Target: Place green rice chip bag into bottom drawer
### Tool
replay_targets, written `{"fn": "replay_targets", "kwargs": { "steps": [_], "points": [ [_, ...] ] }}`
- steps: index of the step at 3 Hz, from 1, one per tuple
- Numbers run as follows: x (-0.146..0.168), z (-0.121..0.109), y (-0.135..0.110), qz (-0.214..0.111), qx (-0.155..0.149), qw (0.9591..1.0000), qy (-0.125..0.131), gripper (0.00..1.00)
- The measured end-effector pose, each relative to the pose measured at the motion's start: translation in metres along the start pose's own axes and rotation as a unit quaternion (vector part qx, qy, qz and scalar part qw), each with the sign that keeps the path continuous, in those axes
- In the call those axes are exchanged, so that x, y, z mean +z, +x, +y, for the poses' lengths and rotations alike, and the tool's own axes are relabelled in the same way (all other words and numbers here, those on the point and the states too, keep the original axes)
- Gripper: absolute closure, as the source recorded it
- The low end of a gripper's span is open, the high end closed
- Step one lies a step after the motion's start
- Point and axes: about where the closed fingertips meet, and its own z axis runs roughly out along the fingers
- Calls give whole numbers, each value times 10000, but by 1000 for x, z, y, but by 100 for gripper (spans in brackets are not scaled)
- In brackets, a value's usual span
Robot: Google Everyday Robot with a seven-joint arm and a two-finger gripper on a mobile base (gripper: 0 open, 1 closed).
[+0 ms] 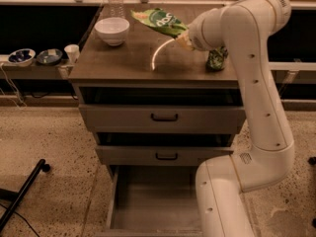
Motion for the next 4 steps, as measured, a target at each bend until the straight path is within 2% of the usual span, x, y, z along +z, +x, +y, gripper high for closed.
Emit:
{"fn": "replay_targets", "kwargs": {
  "steps": [1, 2, 3, 4],
  "points": [
    [-35, 15, 40, -164, -569, 9979, -279, 100],
    [-35, 15, 39, -186, -573, 9978, -278, 100],
    [-38, 34, 37, -372, -1171, 9915, -425, 100],
    [-60, 91, 52, -599, -2485, 9636, -785, 100]
  ]
}}
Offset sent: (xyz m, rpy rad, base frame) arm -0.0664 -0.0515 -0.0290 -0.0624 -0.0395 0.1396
